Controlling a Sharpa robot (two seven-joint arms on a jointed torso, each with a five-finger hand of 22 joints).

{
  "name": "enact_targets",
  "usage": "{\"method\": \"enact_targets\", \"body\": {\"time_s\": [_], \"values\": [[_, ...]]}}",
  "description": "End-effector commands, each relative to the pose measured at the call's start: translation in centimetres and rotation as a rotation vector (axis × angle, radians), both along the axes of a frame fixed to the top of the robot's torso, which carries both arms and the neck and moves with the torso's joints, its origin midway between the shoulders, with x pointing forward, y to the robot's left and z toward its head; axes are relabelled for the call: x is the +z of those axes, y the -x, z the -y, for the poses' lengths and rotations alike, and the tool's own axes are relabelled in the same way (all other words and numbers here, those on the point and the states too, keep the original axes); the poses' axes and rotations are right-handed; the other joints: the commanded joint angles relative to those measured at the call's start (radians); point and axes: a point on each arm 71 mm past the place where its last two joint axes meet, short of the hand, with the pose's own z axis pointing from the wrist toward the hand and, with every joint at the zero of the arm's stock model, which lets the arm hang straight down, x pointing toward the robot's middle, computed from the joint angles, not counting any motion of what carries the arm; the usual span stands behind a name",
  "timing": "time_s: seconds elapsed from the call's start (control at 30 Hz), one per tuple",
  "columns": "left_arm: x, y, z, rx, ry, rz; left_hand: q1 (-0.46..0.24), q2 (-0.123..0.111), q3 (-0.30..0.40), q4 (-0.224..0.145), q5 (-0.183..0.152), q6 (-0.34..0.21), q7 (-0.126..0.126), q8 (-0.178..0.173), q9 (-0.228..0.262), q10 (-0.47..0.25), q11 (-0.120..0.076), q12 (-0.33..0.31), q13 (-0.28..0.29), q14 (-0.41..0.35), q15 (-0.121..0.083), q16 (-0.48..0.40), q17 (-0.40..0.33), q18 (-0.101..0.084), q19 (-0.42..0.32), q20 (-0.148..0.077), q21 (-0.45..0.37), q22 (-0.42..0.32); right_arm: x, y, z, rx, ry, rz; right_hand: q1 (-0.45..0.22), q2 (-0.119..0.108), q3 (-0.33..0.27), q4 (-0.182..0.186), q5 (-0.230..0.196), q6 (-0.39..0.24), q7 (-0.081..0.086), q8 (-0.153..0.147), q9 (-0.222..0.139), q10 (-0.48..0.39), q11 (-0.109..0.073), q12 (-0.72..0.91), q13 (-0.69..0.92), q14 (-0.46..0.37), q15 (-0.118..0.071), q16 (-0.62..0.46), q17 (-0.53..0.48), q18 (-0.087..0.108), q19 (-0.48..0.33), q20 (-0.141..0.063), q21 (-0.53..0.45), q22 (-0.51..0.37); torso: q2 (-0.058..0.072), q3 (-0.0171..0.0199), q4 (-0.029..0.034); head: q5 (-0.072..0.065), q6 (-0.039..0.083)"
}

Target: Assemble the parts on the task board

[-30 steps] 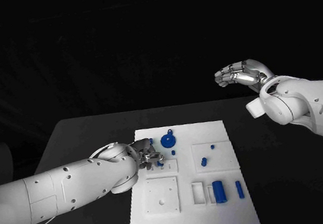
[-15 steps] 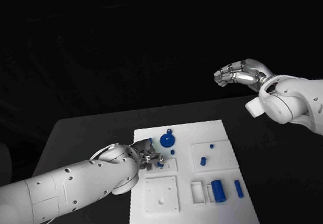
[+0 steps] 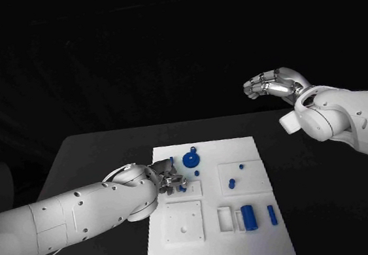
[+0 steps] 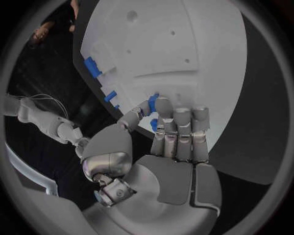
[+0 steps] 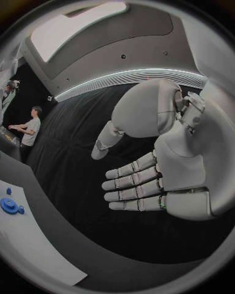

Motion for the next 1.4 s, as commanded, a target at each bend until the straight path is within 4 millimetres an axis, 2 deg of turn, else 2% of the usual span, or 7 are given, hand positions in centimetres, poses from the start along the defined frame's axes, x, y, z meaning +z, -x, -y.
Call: {"method": "enact_targets", "body": {"time_s": [0.03,0.8,1.07,1.3,1.4], "values": [[-0.08,0.13,0.24,-0.020,-0.004,-0.011,0.006,0.008,0.064,0.032,0.004,0.133,-0.107,0.062,0.062,0.057,-0.062,0.000,-0.001,0.036,-0.042,0.000,-0.001,0.012,0.006,-0.105,0.004,0.017,-0.02,0.01,-0.15,0.020,0.000,-0.003,-0.005,0.008,-0.006,-0.001,0.004,0.006,0.012,0.004,-0.001,0.010,0.001,-0.006,-0.001,0.000,0.008,0.004,-0.001,-0.011,-0.007,-0.001,-0.005,0.001,0.000,-0.0003,-0.0003,0.001,-0.002],[-0.22,0.09,0.11,-0.019,-0.009,-0.023,0.006,0.005,0.065,0.032,0.003,0.133,-0.107,0.060,0.064,0.058,-0.061,0.000,-0.001,0.036,-0.043,0.000,-0.002,0.012,0.006,-0.105,0.004,0.016,-0.04,-0.01,-0.16,0.021,0.000,-0.005,-0.005,0.009,-0.007,-0.002,0.005,0.007,0.012,0.004,-0.002,0.011,0.000,-0.007,-0.004,0.000,0.008,0.006,-0.005,-0.010,-0.006,-0.001,-0.007,0.003,0.000,0.0008,-0.0015,0.004,-0.002],[-0.29,0.14,0.25,-0.024,-0.006,-0.036,0.014,-0.040,0.058,0.039,-0.011,0.139,-0.107,0.053,0.068,0.060,-0.060,-0.001,-0.003,0.039,-0.044,-0.001,-0.006,0.013,0.012,-0.106,0.004,0.012,-0.04,-0.01,-0.16,0.022,0.000,-0.006,-0.005,0.009,-0.007,-0.003,0.005,0.007,0.012,0.004,-0.003,0.011,0.000,-0.007,-0.005,-0.001,0.008,0.006,-0.006,-0.010,-0.007,-0.001,-0.008,0.003,0.000,0.0007,-0.0013,0.003,-0.004],[-0.32,0.18,0.47,-0.033,-0.007,-0.041,0.016,-0.050,0.052,0.044,-0.013,0.145,-0.109,0.052,0.069,0.064,-0.060,0.002,-0.002,0.041,-0.044,0.002,-0.006,0.012,0.015,-0.106,0.003,0.011,-0.05,-0.01,-0.23,0.023,0.000,-0.007,-0.005,0.009,-0.008,-0.003,0.006,0.007,0.012,0.004,-0.003,0.011,0.000,-0.007,-0.005,-0.001,0.008,0.006,-0.007,-0.010,-0.007,0.000,-0.009,0.003,0.000,0.0013,-0.0014,0.003,-0.005],[-0.33,0.15,0.48,-0.032,-0.007,-0.040,0.020,-0.045,0.051,0.045,-0.010,0.151,-0.111,0.052,0.071,0.067,-0.060,0.006,0.000,0.044,-0.044,0.006,-0.005,0.012,0.017,-0.107,0.004,0.011,-0.05,-0.01,-0.18,0.022,0.000,-0.006,-0.005,0.010,-0.008,-0.003,0.006,0.007,0.012,0.004,-0.003,0.011,0.000,-0.007,-0.006,-0.001,0.008,0.006,-0.007,-0.010,-0.007,0.000,-0.009,0.004,0.000,0.0011,-0.0014,0.004,-0.005]]}}
